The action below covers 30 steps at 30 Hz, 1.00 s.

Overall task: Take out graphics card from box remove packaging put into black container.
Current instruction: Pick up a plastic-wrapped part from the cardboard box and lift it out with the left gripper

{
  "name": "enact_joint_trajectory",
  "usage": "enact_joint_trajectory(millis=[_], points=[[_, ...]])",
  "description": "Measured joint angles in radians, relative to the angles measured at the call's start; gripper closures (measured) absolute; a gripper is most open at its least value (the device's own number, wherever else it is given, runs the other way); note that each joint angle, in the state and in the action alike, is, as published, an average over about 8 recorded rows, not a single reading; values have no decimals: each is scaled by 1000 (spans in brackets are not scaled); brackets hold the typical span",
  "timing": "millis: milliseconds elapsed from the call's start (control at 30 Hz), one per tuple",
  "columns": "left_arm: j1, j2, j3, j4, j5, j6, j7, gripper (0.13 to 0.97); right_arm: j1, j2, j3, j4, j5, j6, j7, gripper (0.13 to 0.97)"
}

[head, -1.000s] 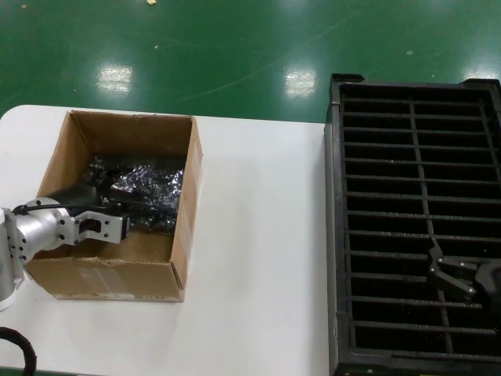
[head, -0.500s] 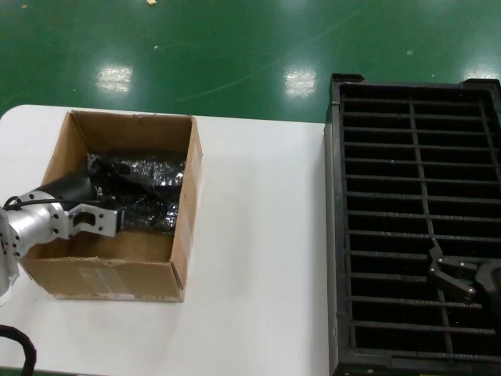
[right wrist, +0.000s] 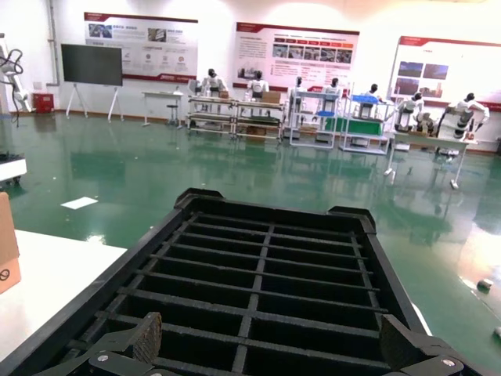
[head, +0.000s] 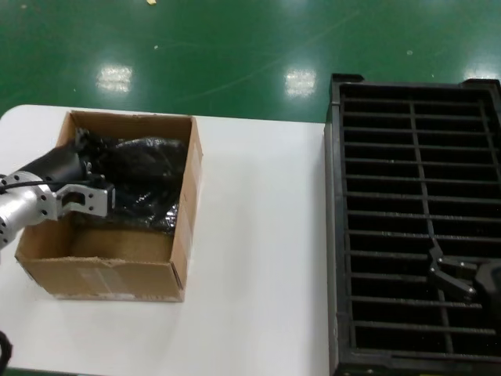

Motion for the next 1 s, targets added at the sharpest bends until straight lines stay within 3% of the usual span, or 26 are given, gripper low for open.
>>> enact_joint_trajectory(millis=[233, 433, 733, 1000], points=[[97, -63, 61, -256, 107, -51, -255, 957, 0, 0, 0, 0, 0, 0, 0, 129], [181, -122, 72, -469, 267, -71, -507, 957, 0, 0, 0, 0, 0, 0, 0, 129], [338, -171, -34, -856, 524, -33, -839, 957, 0, 0, 0, 0, 0, 0, 0, 129], [500, -154, -144, -1200, 707, 56, -1047, 957, 0, 0, 0, 0, 0, 0, 0, 129]])
